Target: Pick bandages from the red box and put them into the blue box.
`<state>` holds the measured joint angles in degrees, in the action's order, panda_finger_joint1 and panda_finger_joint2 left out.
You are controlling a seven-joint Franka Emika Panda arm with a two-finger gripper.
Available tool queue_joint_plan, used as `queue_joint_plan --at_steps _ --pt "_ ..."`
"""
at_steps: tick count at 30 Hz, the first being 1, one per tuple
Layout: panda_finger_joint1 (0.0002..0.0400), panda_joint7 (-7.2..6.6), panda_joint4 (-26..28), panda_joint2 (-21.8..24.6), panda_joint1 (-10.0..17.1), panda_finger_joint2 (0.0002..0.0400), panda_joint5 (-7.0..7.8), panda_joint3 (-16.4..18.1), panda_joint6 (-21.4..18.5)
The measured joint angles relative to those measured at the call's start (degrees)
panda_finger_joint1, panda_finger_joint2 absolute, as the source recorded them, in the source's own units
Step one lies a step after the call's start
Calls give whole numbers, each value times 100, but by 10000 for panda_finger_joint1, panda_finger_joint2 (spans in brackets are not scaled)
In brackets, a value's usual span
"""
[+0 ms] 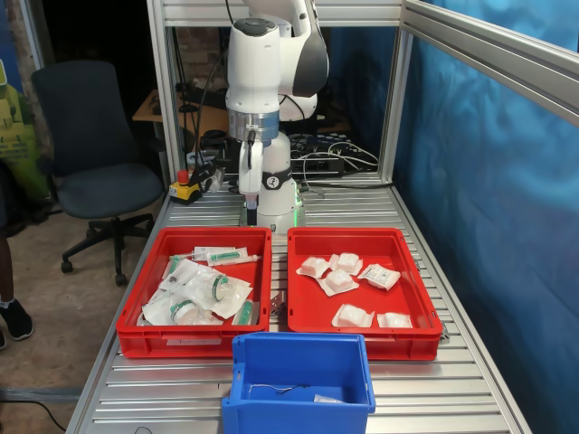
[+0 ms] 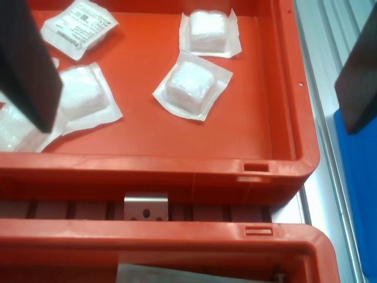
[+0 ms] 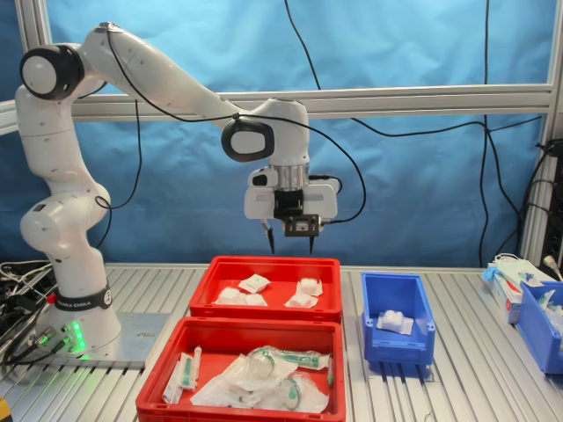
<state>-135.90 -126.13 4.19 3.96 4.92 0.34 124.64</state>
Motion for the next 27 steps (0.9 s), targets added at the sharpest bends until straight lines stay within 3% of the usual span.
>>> queue_joint_plan --at_steps 21,27 --pt "400 0 0 -224 -405 400 -7 31 9" --pt "400 0 -7 -352 -519 400 -125 36 221"
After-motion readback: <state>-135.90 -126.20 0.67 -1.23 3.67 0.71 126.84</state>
